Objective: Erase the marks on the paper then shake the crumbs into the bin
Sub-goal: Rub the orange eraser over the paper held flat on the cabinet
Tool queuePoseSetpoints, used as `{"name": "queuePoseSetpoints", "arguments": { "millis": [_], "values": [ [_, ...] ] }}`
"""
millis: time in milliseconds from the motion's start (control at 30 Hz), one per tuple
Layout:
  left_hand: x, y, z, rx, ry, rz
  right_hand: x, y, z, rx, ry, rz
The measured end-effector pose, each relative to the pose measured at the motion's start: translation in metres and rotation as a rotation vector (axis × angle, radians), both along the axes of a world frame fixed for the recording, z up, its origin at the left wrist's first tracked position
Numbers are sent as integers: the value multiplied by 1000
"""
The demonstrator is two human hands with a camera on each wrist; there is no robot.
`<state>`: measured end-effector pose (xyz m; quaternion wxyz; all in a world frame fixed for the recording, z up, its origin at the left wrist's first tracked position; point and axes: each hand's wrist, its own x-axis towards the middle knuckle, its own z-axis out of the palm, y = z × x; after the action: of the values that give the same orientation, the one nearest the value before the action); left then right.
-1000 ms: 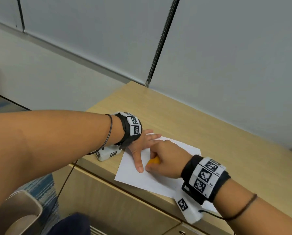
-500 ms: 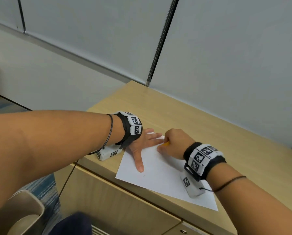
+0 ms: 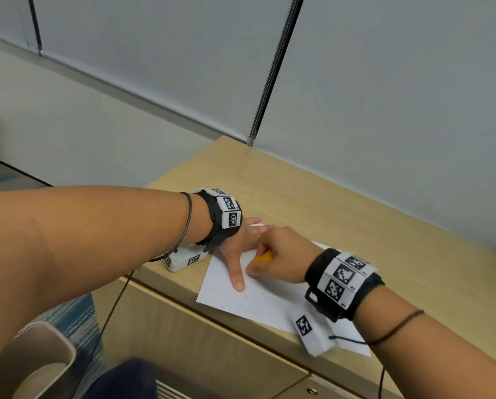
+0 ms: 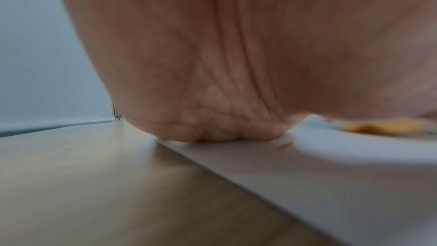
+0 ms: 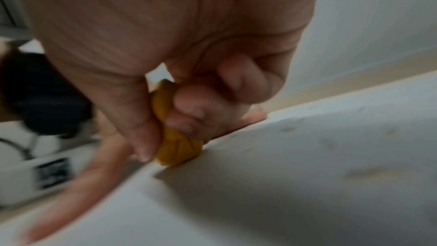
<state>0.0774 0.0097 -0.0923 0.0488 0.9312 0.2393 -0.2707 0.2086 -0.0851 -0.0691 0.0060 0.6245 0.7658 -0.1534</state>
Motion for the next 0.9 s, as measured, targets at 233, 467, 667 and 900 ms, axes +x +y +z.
{"name": "queuePoseSetpoints", "arguments": {
  "millis": [233,467,667,900],
  "values": [
    [0,8,-6,24,7,-16,4,-2,-1,21,-30,24],
    [1,8,-10,36,7,20,42,-2,4,72,-68,-150],
    [2,5,-5,20,7,24,35,-13,6,24,-94,-59],
    [1,3,-2,12,0,25,30,-27,-7,26,-58,29]
  ]
}}
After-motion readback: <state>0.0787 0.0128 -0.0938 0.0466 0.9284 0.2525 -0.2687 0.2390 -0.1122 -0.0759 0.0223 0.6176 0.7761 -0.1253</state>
